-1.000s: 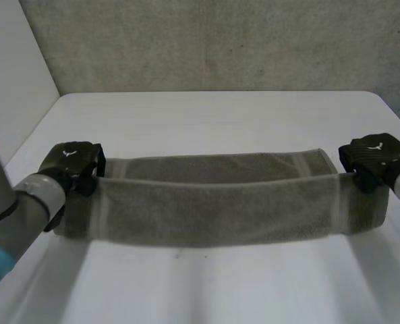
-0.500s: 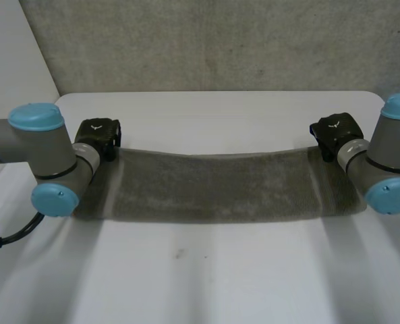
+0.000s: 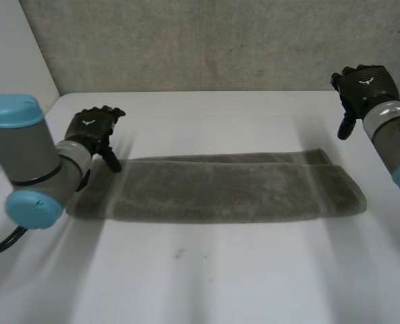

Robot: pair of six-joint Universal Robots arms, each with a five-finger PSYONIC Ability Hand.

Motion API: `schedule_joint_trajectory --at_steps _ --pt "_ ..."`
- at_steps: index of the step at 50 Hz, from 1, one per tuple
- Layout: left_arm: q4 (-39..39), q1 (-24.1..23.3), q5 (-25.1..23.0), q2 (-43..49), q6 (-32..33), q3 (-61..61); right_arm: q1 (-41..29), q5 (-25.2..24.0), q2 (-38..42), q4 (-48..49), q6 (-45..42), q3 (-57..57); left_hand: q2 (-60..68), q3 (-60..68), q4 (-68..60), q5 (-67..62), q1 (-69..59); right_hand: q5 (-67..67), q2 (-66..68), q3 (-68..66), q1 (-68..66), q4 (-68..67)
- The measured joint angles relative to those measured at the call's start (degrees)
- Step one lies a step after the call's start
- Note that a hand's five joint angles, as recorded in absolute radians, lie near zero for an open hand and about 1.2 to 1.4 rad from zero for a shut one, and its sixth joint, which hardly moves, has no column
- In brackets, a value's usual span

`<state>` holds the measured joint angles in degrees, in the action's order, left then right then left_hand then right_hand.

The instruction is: Fold the towel.

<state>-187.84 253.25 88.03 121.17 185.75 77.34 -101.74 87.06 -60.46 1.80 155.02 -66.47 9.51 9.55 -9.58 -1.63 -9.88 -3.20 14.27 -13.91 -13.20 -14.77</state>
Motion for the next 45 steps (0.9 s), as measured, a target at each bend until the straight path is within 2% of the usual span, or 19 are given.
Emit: schedule_joint_trajectory --at_steps 9,16,21,29,38,41,42,45 --pt "-7.3 0.7 -0.1 -13.3 -2.4 15.7 0.2 -2.6 -10.9 -0.1 0.6 -16.8 0.0 0.0 0.1 0.1 0.0 0.0 0.0 0.0 0.0 0.0" --pt "-15.8 1.0 0.0 -16.3 -4.8 24.2 1.5 -3.4 -13.0 0.9 0.1 -27.6 -0.1 -0.1 0.1 0.1 0.0 -0.1 0.0 -0.1 -0.4 0.0" --pt "-18.9 1.1 0.0 -16.2 -5.5 26.7 3.2 -5.2 -12.2 4.2 -0.4 -33.4 -0.1 0.0 0.1 0.1 0.0 -4.7 2.3 -3.0 -4.1 -2.3" --pt "-19.6 1.1 -0.1 -15.9 -5.5 27.4 5.3 -8.2 -6.7 12.5 -3.2 -37.3 -0.1 0.0 0.1 0.1 0.0 -16.4 14.8 -15.2 -15.8 -14.4" --pt "-19.3 1.0 -0.1 -15.9 -5.5 27.5 7.2 -8.3 -1.6 14.4 -6.8 -35.3 -0.1 -0.1 0.1 0.1 0.0 -29.0 27.9 -28.0 -29.3 -27.2" --pt "-19.3 1.0 -0.1 -15.9 -5.5 27.5 7.5 -8.1 -0.7 14.5 -7.4 -34.5 -0.1 -0.1 0.1 0.1 0.0 -47.4 47.5 -46.9 -48.3 -46.5" --pt "-19.3 0.9 -0.1 -15.9 -5.5 27.6 7.7 -8.0 -0.2 14.6 -7.6 -34.1 -0.1 -0.1 0.1 0.1 0.0 -57.1 57.1 -55.3 -57.6 -55.3" --pt "-19.3 0.9 -0.1 -15.9 -5.5 27.7 8.5 -7.6 0.4 15.1 -8.1 -33.3 -0.1 -0.1 0.1 0.1 0.0 -62.9 61.7 -62.2 -62.1 -62.1"
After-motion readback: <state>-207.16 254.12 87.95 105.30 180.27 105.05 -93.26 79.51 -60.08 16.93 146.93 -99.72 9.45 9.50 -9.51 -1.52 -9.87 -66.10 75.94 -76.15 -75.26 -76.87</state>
